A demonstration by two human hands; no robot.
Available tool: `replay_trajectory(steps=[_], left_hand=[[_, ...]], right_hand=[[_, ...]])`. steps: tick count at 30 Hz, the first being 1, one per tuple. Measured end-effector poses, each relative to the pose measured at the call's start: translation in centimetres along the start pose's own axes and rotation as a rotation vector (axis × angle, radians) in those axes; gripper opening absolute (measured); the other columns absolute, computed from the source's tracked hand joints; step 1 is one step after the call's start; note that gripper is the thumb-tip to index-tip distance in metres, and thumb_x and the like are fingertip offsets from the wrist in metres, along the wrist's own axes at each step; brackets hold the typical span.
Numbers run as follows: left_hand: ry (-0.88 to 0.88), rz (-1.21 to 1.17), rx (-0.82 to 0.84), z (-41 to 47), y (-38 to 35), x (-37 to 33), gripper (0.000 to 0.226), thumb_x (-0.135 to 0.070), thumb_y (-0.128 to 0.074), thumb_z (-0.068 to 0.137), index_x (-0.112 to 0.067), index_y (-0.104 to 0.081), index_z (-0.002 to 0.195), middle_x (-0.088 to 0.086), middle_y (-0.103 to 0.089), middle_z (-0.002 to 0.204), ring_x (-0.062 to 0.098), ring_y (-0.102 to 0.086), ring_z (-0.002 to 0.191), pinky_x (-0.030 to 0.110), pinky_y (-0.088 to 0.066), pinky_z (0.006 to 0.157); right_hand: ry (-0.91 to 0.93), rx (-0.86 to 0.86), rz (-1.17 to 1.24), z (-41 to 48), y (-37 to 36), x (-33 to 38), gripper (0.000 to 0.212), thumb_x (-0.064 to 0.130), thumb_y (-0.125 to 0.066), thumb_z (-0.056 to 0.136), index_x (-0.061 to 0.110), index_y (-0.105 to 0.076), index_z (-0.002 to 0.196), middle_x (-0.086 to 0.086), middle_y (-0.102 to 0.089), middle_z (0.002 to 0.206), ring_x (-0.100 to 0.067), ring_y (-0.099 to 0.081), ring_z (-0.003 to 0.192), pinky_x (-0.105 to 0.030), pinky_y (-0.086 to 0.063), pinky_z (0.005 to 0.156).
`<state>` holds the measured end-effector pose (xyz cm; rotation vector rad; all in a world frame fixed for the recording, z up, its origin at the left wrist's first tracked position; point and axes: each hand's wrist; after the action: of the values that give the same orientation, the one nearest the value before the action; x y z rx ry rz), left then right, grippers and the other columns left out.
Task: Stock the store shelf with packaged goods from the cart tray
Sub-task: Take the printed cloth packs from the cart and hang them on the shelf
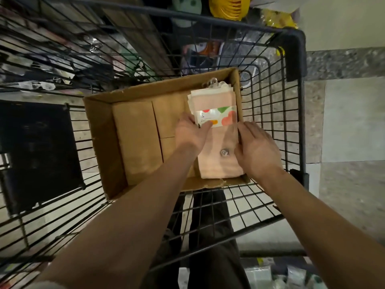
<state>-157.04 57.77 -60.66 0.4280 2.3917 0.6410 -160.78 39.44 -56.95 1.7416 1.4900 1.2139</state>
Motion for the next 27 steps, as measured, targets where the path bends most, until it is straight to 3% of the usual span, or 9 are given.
replay_trajectory(steps=[4, 8, 12, 16, 20, 23, 25, 27], left_hand=[[0.045, -0.272, 0.009, -0.9, 2.0, 0.2, 0.042, -0.028, -0.082, 0.089, -0.018, -0.048, 0.112, -0.012, -0.061, 0.093, 0.002, -0.062, 0.08, 0.011, -0.05, 0.054], [0.051, -0.403, 0.028, -1.3, 5.0, 1.5, 0.042, -0.025, -0.08, 0.091, -0.017, -0.051, 0.12, -0.004, -0.072, 0.112, 0.011, -0.073, 0.098, 0.033, -0.065, 0.077], [0.011, -0.48, 0.038, -1.4, 8.4, 2.9, 0.043, -0.025, -0.08, 0.092, -0.022, -0.054, 0.126, -0.01, -0.073, 0.109, 0.008, -0.074, 0.095, 0.025, -0.064, 0.072], [0.027, -0.475, 0.037, -0.8, 10.8, 4.6, 0.042, -0.024, -0.079, 0.092, -0.022, -0.057, 0.128, -0.008, -0.075, 0.11, 0.009, -0.076, 0.091, 0.026, -0.063, 0.071], [0.036, -0.512, 0.04, -0.6, 12.2, 6.1, 0.038, -0.022, -0.08, 0.091, -0.026, -0.058, 0.123, -0.008, -0.075, 0.111, 0.01, -0.076, 0.093, 0.028, -0.064, 0.074], [0.047, -0.513, 0.038, -0.3, 13.5, 7.5, 0.048, -0.028, -0.081, 0.09, -0.022, -0.057, 0.131, -0.006, -0.074, 0.117, 0.015, -0.074, 0.104, 0.039, -0.064, 0.086], [0.043, -0.542, 0.026, 0.0, 14.2, 8.3, 0.051, -0.027, -0.082, 0.088, -0.019, -0.058, 0.132, -0.005, -0.076, 0.116, 0.017, -0.076, 0.104, 0.045, -0.064, 0.087], [0.042, -0.547, 0.001, 0.1, 14.7, 9.0, 0.051, -0.025, -0.082, 0.088, -0.017, -0.058, 0.132, -0.007, -0.076, 0.112, 0.014, -0.077, 0.101, 0.043, -0.065, 0.086]], right_hand=[[-0.031, -0.07, 0.032, 0.0, 0.4, 0.8, 0.057, 0.022, -0.061, 0.093, 0.016, -0.047, 0.148, -0.012, -0.057, 0.142, -0.034, -0.05, 0.135, -0.048, -0.042, 0.113], [-0.017, -0.167, 0.098, 0.2, 0.4, 1.8, 0.053, 0.017, -0.06, 0.089, 0.01, -0.055, 0.141, -0.012, -0.062, 0.135, -0.031, -0.059, 0.122, -0.046, -0.05, 0.102], [-0.02, -0.127, 0.107, 0.6, -0.1, 3.8, 0.042, 0.017, -0.057, 0.093, 0.01, -0.056, 0.135, -0.012, -0.06, 0.137, -0.03, -0.061, 0.119, -0.043, -0.053, 0.099], [-0.141, -0.048, 0.074, 2.1, -1.6, 5.6, 0.037, 0.02, -0.053, 0.098, 0.01, -0.053, 0.134, -0.01, -0.056, 0.141, -0.031, -0.063, 0.113, -0.041, -0.056, 0.087], [-0.288, 0.0, 0.085, 3.9, -3.0, 6.5, 0.054, 0.022, -0.053, 0.099, 0.007, -0.037, 0.149, -0.012, -0.046, 0.15, -0.03, -0.048, 0.135, -0.043, -0.048, 0.106], [-0.332, 0.084, 0.052, 4.8, -3.7, 6.7, 0.068, 0.028, -0.048, 0.102, 0.006, -0.019, 0.159, -0.009, -0.021, 0.167, -0.025, -0.027, 0.152, -0.04, -0.034, 0.118], [-0.355, 0.081, 0.105, 5.2, -4.2, 6.5, 0.068, 0.027, -0.05, 0.102, 0.009, -0.02, 0.16, -0.004, -0.019, 0.169, -0.022, -0.024, 0.153, -0.039, -0.033, 0.119], [-0.38, -0.011, 0.217, 5.6, -4.7, 6.3, 0.063, 0.023, -0.057, 0.098, 0.012, -0.034, 0.155, -0.005, -0.034, 0.162, -0.023, -0.037, 0.146, -0.04, -0.04, 0.115]])
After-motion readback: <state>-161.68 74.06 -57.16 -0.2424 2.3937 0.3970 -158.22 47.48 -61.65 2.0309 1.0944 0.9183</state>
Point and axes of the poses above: each hand's wrist, its own z-axis towards the middle knuckle, its own y-axis out of the back of the hand, x = y × z
